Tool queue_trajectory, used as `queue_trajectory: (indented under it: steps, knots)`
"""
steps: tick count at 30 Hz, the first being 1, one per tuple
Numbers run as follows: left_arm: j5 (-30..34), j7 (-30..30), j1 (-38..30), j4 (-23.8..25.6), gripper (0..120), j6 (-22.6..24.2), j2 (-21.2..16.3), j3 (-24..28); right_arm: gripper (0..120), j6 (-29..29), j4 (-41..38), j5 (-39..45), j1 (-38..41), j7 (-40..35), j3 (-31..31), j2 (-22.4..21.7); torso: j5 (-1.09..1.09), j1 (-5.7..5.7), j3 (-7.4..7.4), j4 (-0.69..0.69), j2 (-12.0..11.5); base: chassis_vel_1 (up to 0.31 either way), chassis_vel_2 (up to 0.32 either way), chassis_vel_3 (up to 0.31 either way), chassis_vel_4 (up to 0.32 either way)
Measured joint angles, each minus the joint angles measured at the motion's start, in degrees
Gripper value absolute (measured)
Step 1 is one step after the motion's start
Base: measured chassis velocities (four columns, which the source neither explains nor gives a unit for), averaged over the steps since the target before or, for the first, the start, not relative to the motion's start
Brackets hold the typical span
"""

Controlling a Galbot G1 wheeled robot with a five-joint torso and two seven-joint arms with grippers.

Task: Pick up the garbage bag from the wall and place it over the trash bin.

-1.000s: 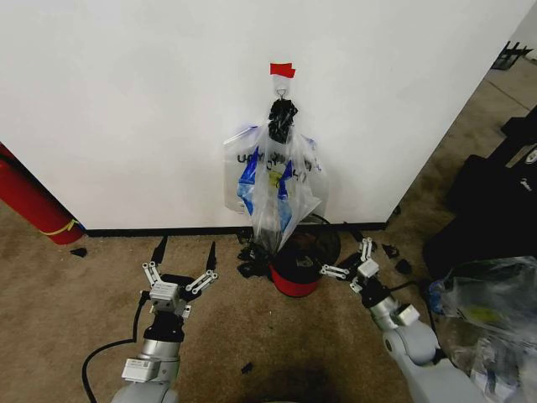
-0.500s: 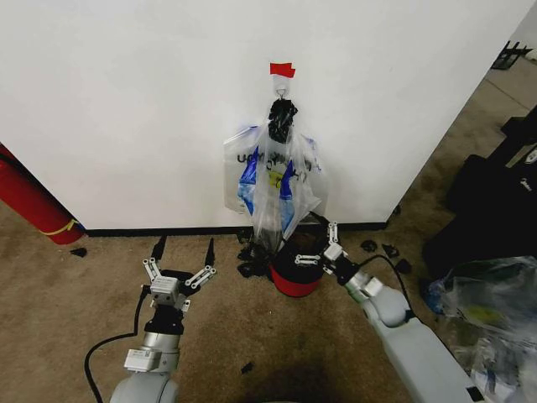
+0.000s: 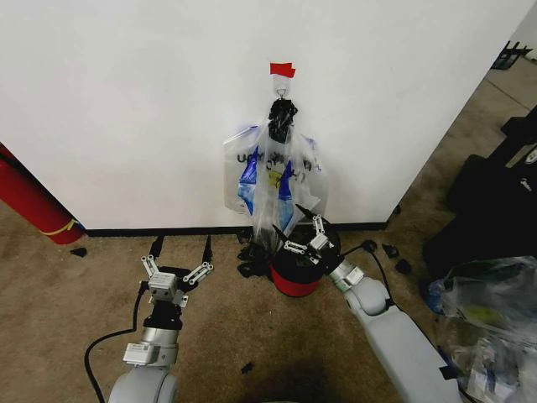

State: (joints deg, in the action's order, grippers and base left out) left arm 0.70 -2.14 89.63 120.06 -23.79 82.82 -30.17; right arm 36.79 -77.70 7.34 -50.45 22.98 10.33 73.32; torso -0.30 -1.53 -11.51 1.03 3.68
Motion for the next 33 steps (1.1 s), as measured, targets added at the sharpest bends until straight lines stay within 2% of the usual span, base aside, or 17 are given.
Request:
queue_trajectory:
  steps: [8,9,14,18,29,33]
  knots:
    - [-0.01,0.02,0.41,0.02,100,-0.18,-0.44,-0.17,31,-0.43,-0.06,-0.96,-0.56,0.21,0.61,-0.11,-0.01,0.01,0.0,0.01,0.0,0.0,0.0,0.0,0.0]
    - [-0.01,0.02,0.41,0.02,100,-0.18,-0.44,-0.17,31,-0.43,-0.06,-0.96,-0.56,0.21,0.61,-0.11,-0.01,0.01,0.0,0.01,0.0,0.0,0.0,0.0,0.0]
    - [-0.02,0.06,0.89,0.5,100,-0.3,-0.64,-0.24,9,-0.58,-0.89,-0.91,-1.22,0.27,1.2,-0.44,0.0,0.01,0.0,0.0,0.0,0.0,0.0,0.0,0.0]
    - [-0.05,0.08,1.04,0.83,100,-0.31,-0.71,-0.29,0,-0.73,-1.59,-0.03,-1.78,0.27,1.56,-0.81,0.0,0.01,0.01,0.01,0.0,0.0,0.0,0.0,0.0]
    - [-0.16,0.14,1.67,1.42,100,-0.43,-0.87,-0.37,0,-2.85,-8.57,12.18,-7.68,-1.77,4.11,-1.49,0.0,0.01,0.01,0.01,0.0,0.0,0.0,0.0,0.0]
    - [0.26,0.15,1.63,1.53,100,-0.47,-0.98,-0.31,0,-4.16,-15.01,19.15,-14.15,-3.44,6.93,-0.96,0.0,0.01,0.01,0.0,0.0,0.0,0.0,0.0,0.0]
